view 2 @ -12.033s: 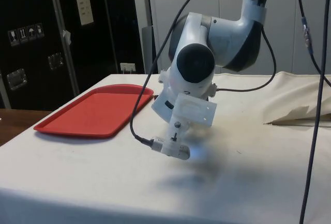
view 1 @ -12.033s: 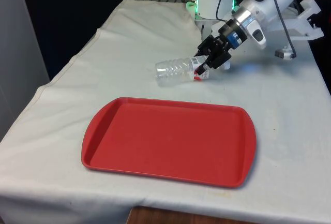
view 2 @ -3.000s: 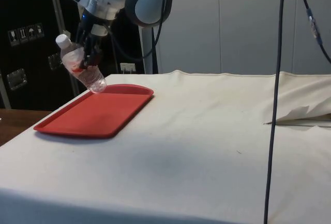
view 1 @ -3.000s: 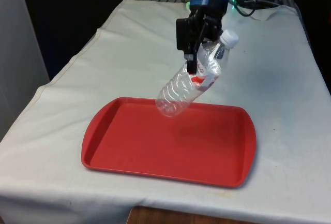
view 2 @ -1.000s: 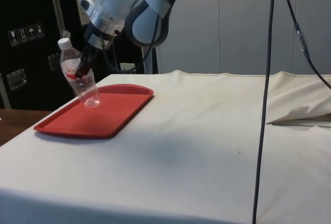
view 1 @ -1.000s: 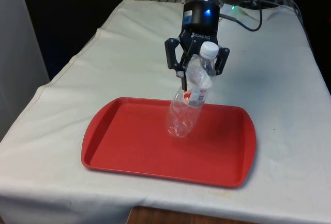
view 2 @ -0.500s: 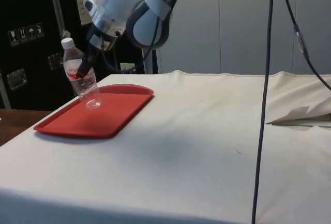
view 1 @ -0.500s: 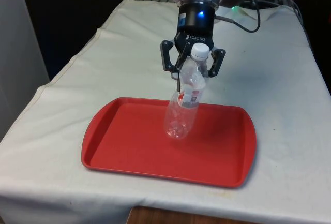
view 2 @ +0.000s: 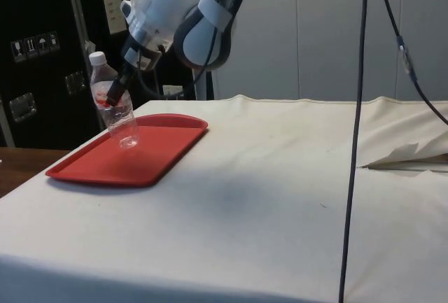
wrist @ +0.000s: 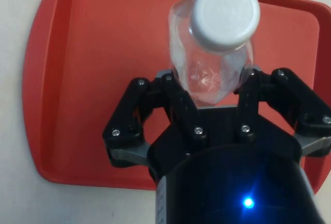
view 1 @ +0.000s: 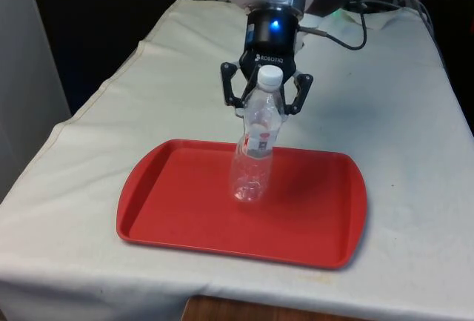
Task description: Place the bottle upright on the tray.
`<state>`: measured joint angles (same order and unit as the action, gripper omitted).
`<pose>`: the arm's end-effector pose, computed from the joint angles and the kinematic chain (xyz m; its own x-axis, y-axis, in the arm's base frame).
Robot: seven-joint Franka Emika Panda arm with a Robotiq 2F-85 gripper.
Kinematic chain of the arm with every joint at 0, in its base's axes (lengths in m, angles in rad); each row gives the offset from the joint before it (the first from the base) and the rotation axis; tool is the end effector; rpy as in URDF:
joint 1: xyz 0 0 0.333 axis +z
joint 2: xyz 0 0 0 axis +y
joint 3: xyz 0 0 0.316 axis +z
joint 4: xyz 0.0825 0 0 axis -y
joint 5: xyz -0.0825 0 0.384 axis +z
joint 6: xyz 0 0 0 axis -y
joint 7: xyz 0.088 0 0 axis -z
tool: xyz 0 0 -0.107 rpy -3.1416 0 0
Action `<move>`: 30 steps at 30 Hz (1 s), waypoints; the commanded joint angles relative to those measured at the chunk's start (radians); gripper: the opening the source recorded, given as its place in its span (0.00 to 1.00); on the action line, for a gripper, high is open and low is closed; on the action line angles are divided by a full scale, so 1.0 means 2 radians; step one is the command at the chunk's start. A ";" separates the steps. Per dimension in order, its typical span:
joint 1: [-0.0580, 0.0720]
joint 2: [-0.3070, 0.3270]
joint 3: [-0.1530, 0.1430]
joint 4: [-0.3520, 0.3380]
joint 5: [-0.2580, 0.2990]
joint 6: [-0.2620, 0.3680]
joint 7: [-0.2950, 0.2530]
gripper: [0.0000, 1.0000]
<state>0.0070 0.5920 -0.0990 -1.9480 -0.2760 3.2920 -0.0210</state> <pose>0.6644 -0.0260 0.2591 0.7156 0.2725 0.6431 0.1672 -0.9608 0.2211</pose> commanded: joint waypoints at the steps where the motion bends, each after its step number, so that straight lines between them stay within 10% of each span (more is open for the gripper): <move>1: -0.010 0.007 0.012 0.003 0.000 0.009 0.004 0.17; 3: -0.001 0.004 -0.001 0.002 0.000 0.003 0.006 0.17; 4: -0.011 0.010 0.011 0.006 0.000 0.012 0.010 0.17; 13: -0.015 0.028 0.005 0.018 -0.001 0.026 0.043 0.17; 14: -0.004 0.024 -0.009 0.016 0.000 0.020 0.043 0.17; 15: -0.015 0.030 0.004 0.019 -0.001 0.027 0.046 0.17; 23: -0.017 0.045 -0.003 0.032 -0.002 0.039 0.072 0.17; 24: -0.007 0.043 -0.016 0.031 0.000 0.034 0.072 0.17; 25: -0.017 0.046 -0.003 0.033 -0.002 0.040 0.075 0.17; 30: -0.021 0.054 -0.005 0.042 -0.002 0.048 0.091 0.17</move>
<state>-0.0140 0.6970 -0.1350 -1.8670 -0.2760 3.3760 0.1620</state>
